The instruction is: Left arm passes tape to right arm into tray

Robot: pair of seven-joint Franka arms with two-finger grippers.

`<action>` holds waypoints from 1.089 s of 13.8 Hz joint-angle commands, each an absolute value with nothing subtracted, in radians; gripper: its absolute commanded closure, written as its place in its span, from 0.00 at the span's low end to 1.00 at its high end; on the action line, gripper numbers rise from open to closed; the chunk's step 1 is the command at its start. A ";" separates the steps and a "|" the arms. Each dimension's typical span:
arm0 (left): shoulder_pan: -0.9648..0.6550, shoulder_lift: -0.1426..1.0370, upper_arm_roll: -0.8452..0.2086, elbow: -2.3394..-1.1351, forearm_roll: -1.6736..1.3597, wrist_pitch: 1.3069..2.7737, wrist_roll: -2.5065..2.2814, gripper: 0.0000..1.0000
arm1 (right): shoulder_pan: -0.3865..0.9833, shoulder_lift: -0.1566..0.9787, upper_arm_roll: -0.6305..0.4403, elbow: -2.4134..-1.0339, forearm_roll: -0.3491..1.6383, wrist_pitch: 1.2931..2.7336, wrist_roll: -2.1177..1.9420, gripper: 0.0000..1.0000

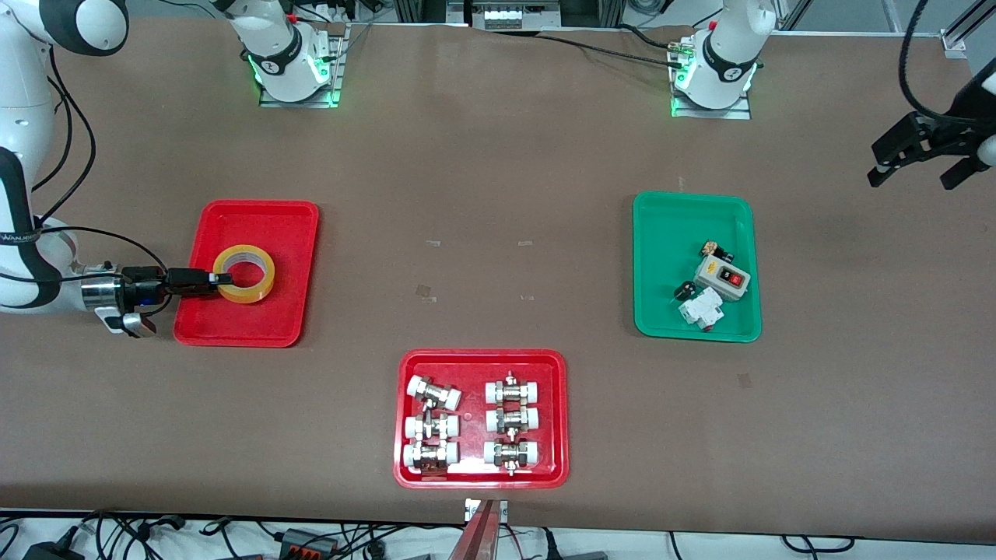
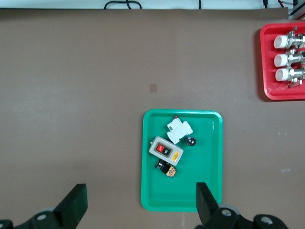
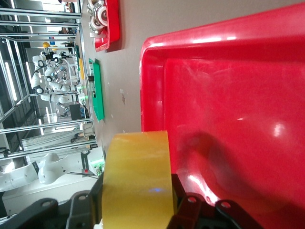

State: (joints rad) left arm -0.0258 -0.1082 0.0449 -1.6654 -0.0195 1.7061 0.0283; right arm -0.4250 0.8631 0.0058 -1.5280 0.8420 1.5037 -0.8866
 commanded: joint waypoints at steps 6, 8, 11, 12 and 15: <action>0.024 0.118 -0.023 -1.404 0.003 1.595 0.015 0.00 | -0.436 0.881 0.021 -1.516 0.847 1.522 -0.927 0.00; 0.023 0.080 -0.023 -1.443 0.005 1.589 0.017 0.00 | -0.430 0.874 0.021 -1.505 0.830 1.532 -0.928 0.00; 0.026 -0.009 -0.023 -1.554 0.005 1.618 0.018 0.00 | -0.425 0.868 0.021 -1.490 0.802 1.548 -0.928 0.00; 0.026 -0.015 -0.023 -1.558 0.005 1.615 0.028 0.00 | -0.423 0.858 0.023 -1.489 0.793 1.566 -0.928 0.00; 0.026 -0.014 -0.023 -1.554 0.005 1.614 0.028 0.00 | -0.420 0.844 0.025 -1.489 0.782 1.597 -0.928 0.00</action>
State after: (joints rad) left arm 0.0121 0.0076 -0.0048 -1.5257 -0.0191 1.6093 0.0237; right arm -0.4170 0.8667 0.0138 -1.4838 0.8041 1.5754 -0.9133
